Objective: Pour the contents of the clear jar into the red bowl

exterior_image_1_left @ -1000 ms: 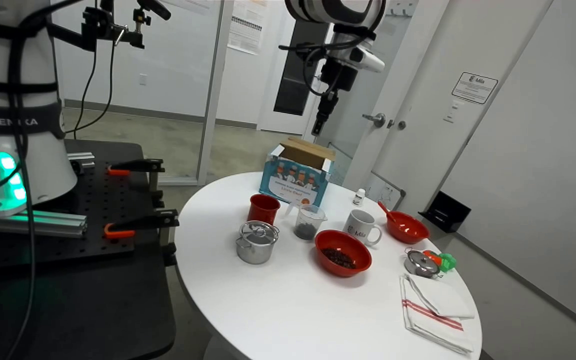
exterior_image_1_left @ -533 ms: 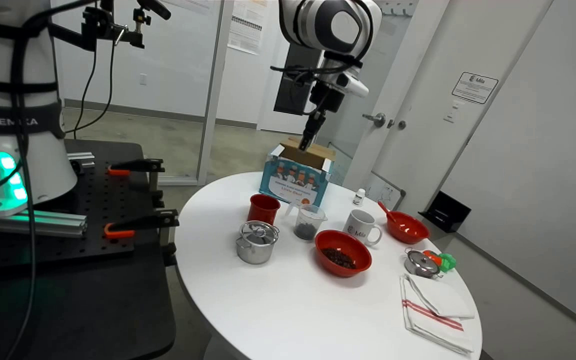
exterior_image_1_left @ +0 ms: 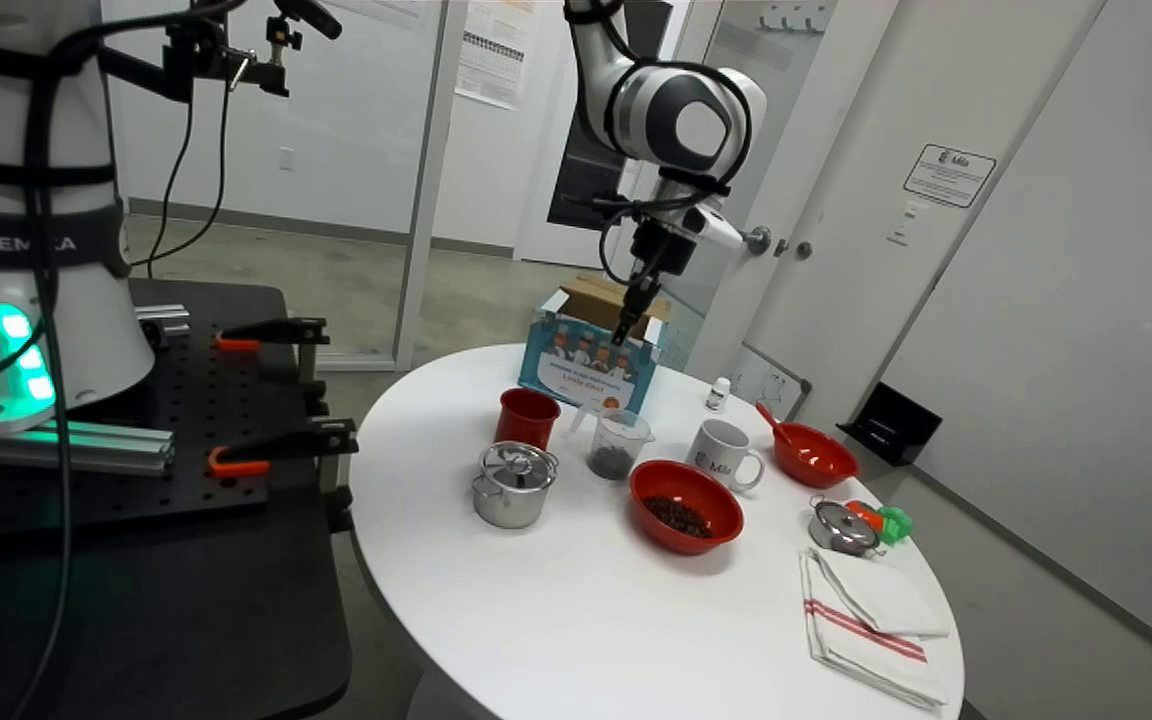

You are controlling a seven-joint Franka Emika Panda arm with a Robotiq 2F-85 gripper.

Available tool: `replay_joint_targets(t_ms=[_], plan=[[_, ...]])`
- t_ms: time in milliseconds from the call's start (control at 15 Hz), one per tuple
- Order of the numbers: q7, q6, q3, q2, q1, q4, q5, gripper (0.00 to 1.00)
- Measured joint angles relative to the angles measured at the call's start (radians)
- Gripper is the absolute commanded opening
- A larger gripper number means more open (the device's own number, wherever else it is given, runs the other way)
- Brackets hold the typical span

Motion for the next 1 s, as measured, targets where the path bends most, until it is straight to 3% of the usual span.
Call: replay_joint_targets(t_ms=[467, 1000], plan=[[0.010, -0.009, -0.001, 0.185, 0.031, 0.174, 0.061, 1.00], [0.121, -0.060, -0.003, 0.322, 0.031, 0.320, 0.176, 1.00]])
